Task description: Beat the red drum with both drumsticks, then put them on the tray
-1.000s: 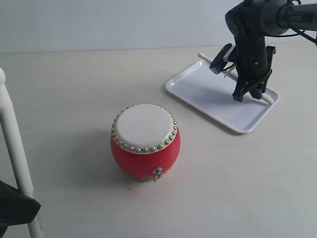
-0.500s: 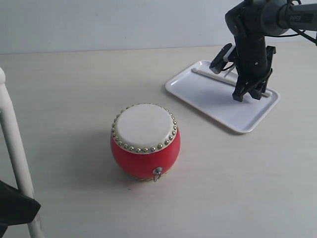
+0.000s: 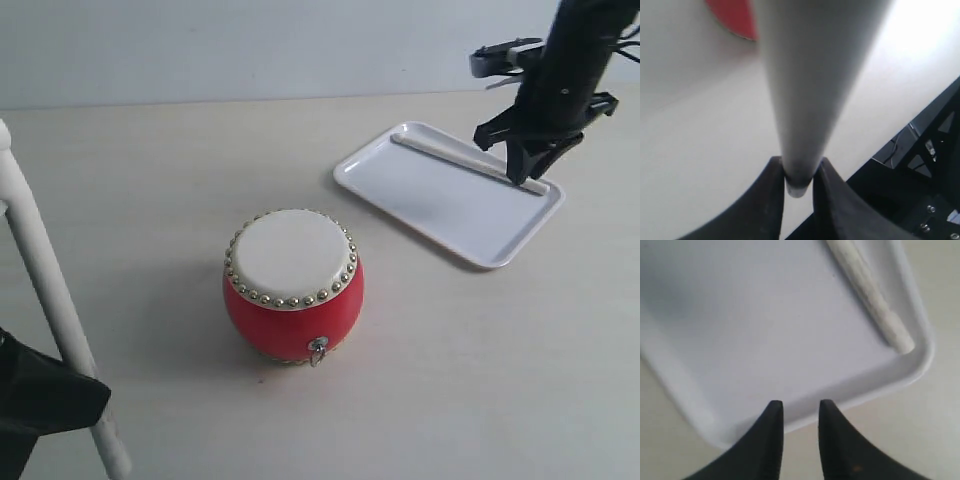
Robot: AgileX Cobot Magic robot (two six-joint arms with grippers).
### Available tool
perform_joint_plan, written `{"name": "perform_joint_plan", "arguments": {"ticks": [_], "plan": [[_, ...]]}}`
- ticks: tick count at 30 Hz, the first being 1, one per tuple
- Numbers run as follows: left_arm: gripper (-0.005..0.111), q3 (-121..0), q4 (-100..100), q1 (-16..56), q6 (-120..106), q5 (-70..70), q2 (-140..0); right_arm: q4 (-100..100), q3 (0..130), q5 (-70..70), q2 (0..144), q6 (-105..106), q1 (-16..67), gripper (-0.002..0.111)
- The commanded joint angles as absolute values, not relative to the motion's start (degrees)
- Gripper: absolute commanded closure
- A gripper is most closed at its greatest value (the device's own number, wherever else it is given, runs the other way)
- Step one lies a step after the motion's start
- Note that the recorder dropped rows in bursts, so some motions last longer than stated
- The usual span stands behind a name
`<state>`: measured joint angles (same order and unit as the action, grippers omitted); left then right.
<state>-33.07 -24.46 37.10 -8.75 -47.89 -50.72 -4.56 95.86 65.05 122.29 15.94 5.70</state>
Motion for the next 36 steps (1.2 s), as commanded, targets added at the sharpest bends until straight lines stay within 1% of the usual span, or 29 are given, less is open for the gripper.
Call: {"name": "perform_joint_plan", "arguments": {"ticks": [1, 3, 6, 9, 12, 16, 19, 21, 24, 32, 36], "plan": [[0.107, -29.99, -37.79, 36.96, -18.67, -40.72, -50.59, -24.95, 79.81, 58.66, 112.59, 27.66, 2.32, 0.085], [0.107, -28.61, -44.15, 36.96, -23.93, -37.54, -50.71, -32.43, 72.60, 57.64, 107.82, 34.86, 2.44, 0.087], [0.107, -26.33, -53.33, 36.96, -34.90, -33.02, -50.71, -48.74, 62.84, 55.69, 101.52, 48.04, 3.38, 0.089], [0.107, -23.02, -62.25, 36.96, -42.06, -28.94, -50.71, -65.89, 56.40, 61.08, 96.44, 61.32, 3.70, 0.089], [0.107, -20.47, -69.59, 36.02, -47.36, -29.59, -50.71, -73.95, 53.63, 68.13, 92.72, 71.75, 6.33, 0.088], [0.107, -18.67, -79.67, 34.88, -56.56, -35.44, -50.71, -74.45, 53.57, 68.60, 90.99, 76.59, 15.51, 0.077], [0.107, -18.67, -82.24, 34.21, -58.75, -38.29, -50.71, -72.86, 53.57, 67.69, 91.00, 78.17, 21.09, 0.067], [0.107, -18.67, -82.23, 34.12, -59.43, -39.17, -50.71, -72.41, 53.57, 66.81, 91.00, 79.00, 23.65, 0.063], [0.107, -18.67, -82.23, 34.12, -60.09, -40.65, -50.71, -72.41, 53.57, 66.81, 91.00, 80.86, 26.15, 0.061], [0.107, -18.67, -81.59, 34.12, -62.97, -41.18, -50.71, -72.52, 53.57, 66.20, 91.00, 83.45, 33.32, 0.060], [0.107, -18.67, -80.50, 34.12, -62.97, -41.18, -50.71, -75.36, 53.57, 65.94, 91.00, 83.79, 35.37, 0.053]]}}
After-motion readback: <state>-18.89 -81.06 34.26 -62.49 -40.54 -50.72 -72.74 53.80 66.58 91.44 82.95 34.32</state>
